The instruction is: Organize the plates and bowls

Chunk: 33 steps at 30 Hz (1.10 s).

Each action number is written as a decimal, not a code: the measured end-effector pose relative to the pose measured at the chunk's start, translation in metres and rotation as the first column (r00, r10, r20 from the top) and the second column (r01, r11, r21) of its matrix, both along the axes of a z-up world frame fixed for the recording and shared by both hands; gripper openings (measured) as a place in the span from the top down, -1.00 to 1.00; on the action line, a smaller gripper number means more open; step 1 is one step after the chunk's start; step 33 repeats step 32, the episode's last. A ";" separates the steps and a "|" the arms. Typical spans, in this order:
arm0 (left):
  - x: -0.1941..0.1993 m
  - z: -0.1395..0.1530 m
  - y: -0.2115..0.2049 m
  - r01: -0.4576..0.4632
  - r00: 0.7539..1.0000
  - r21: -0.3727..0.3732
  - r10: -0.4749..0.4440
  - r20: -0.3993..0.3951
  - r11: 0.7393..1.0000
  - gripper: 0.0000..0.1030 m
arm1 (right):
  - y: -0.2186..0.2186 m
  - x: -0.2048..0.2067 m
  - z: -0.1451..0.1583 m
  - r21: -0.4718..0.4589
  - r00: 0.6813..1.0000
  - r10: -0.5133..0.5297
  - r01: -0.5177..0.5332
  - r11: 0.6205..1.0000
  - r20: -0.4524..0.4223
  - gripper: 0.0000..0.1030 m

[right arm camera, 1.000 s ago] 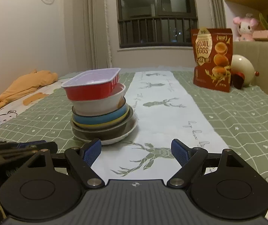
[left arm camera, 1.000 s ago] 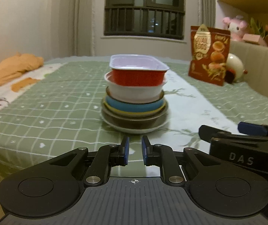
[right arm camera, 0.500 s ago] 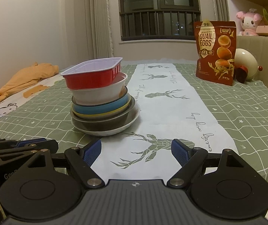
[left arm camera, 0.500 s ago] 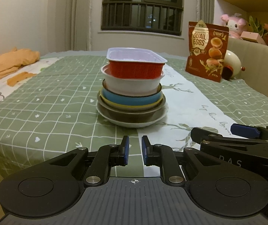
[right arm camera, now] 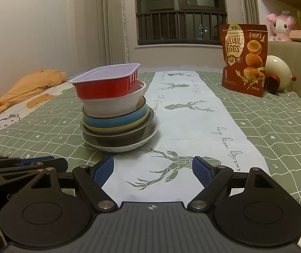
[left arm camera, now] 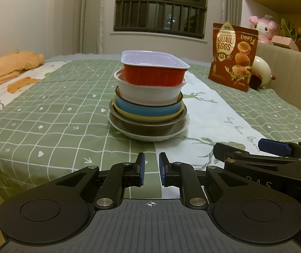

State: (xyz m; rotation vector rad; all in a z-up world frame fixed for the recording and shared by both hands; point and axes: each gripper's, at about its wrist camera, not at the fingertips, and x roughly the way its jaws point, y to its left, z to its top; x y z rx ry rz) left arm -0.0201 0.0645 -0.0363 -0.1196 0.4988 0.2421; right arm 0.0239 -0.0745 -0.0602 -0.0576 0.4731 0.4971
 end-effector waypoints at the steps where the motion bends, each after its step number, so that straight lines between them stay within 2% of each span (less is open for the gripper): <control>1: 0.000 0.000 0.000 0.000 1.000 -0.001 0.000 -0.001 1.000 0.67 | 0.000 0.000 0.000 0.000 1.000 0.000 0.000 1.000 0.000 -0.60; 24: -0.001 0.001 0.000 -0.009 1.000 -0.006 0.009 0.006 1.000 0.67 | 0.000 0.000 -0.001 0.000 1.000 0.002 -0.002 1.000 -0.001 -0.60; 29: -0.001 0.001 0.002 -0.003 1.000 -0.026 0.003 0.030 1.000 0.67 | 0.001 0.000 -0.002 -0.002 1.000 0.006 -0.006 1.000 -0.004 -0.60; 33: 0.008 -0.001 0.014 -0.050 0.999 -0.055 0.051 0.011 0.997 0.66 | 0.000 0.003 -0.002 0.010 1.000 0.006 -0.006 1.000 -0.013 -0.60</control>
